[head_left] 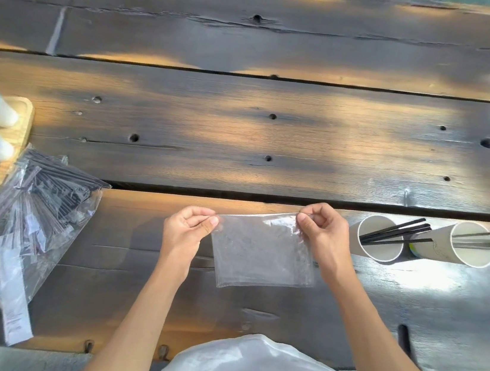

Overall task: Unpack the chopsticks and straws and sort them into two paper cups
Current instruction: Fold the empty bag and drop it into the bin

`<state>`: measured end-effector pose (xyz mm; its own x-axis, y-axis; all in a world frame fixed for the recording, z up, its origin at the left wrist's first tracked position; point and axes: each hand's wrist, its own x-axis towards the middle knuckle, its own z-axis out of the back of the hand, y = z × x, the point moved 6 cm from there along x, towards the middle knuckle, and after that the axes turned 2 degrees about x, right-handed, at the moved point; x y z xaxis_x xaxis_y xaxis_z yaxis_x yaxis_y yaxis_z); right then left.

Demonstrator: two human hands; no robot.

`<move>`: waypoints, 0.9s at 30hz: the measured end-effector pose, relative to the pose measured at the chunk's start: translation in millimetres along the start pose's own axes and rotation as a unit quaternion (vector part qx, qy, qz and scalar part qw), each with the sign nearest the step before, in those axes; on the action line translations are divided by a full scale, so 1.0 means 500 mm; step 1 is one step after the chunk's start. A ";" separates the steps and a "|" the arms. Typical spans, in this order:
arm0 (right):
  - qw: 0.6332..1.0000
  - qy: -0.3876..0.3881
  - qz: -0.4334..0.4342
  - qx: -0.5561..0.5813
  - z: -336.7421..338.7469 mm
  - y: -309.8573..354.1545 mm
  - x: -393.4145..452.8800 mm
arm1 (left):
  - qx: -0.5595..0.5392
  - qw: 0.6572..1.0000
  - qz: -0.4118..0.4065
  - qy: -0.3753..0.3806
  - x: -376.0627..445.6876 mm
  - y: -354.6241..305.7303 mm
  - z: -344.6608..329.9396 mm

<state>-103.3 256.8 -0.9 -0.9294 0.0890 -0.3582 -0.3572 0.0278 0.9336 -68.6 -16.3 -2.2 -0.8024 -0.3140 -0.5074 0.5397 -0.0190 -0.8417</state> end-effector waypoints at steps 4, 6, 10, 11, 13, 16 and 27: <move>0.999 0.001 -0.009 0.031 0.000 -0.005 -0.005 | -0.032 0.999 0.004 0.010 0.000 0.008 -0.003; 0.998 0.004 -0.023 0.063 -0.003 -0.011 -0.007 | -0.043 0.999 0.006 0.011 0.000 0.009 -0.005; 0.989 0.049 -0.092 0.102 -0.011 -0.029 -0.014 | -0.076 0.997 0.019 -0.006 0.004 0.015 0.000; 0.989 0.078 -0.102 0.074 -0.016 -0.028 -0.021 | -0.085 0.996 0.023 -0.010 0.006 0.018 0.004; 0.983 0.117 -0.127 0.057 -0.023 -0.034 -0.035 | -0.102 0.994 0.028 -0.016 0.009 0.026 0.014; 0.984 0.086 -0.143 0.059 -0.018 -0.042 -0.046 | -0.118 0.992 0.033 -0.021 0.008 0.036 0.024; 0.988 0.056 -0.125 0.067 0.000 -0.037 -0.062 | -0.121 0.987 0.072 0.080 -0.070 0.077 -0.001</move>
<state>-67.9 253.5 -6.9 -0.8207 -0.0486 -0.5692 -0.5686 0.1665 0.8056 -20.0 -5.7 -16.8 -0.7622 -0.1418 -0.6317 0.5902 0.2486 -0.7680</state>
